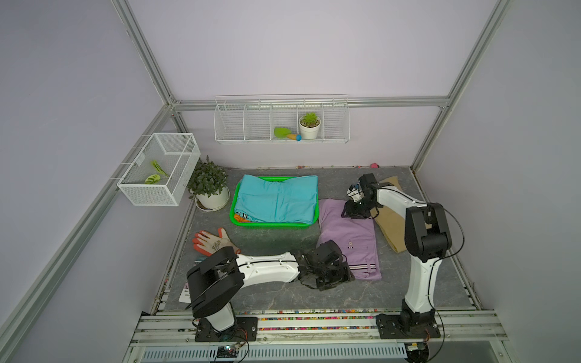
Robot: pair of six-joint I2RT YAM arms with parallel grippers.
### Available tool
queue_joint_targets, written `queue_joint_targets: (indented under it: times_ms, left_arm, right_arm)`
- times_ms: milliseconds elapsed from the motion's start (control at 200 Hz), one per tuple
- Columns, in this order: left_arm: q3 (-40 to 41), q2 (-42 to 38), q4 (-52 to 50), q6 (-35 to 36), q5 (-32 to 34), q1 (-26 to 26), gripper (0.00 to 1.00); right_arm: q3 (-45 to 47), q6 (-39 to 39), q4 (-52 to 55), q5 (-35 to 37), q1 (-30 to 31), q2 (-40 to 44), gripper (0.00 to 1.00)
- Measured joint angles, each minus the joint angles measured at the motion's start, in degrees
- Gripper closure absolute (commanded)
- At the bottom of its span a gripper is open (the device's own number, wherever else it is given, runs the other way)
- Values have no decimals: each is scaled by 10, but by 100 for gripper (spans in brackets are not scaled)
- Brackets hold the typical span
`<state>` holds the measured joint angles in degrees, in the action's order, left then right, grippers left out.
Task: Put the folded long pants in the basket
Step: Pick up the long pant at the center of the board.
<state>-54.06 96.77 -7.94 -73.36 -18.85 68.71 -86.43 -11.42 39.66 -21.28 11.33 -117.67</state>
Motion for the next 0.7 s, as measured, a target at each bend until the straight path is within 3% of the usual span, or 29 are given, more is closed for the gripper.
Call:
queue_joint_targets:
  times_ms: [490,625,705]
  left_arm:
    - [-5,31,-27,-36,71,3,22]
    - [-25,47,-35,-40,94,2,29]
    - [-33,54,-42,-40,106,3,39]
  right_arm:
    - [14,-5,-1,0,0,14,46]
    - [15,-6,-1,0,0,14,46]
    - [15,-6,-1,0,0,14,45]
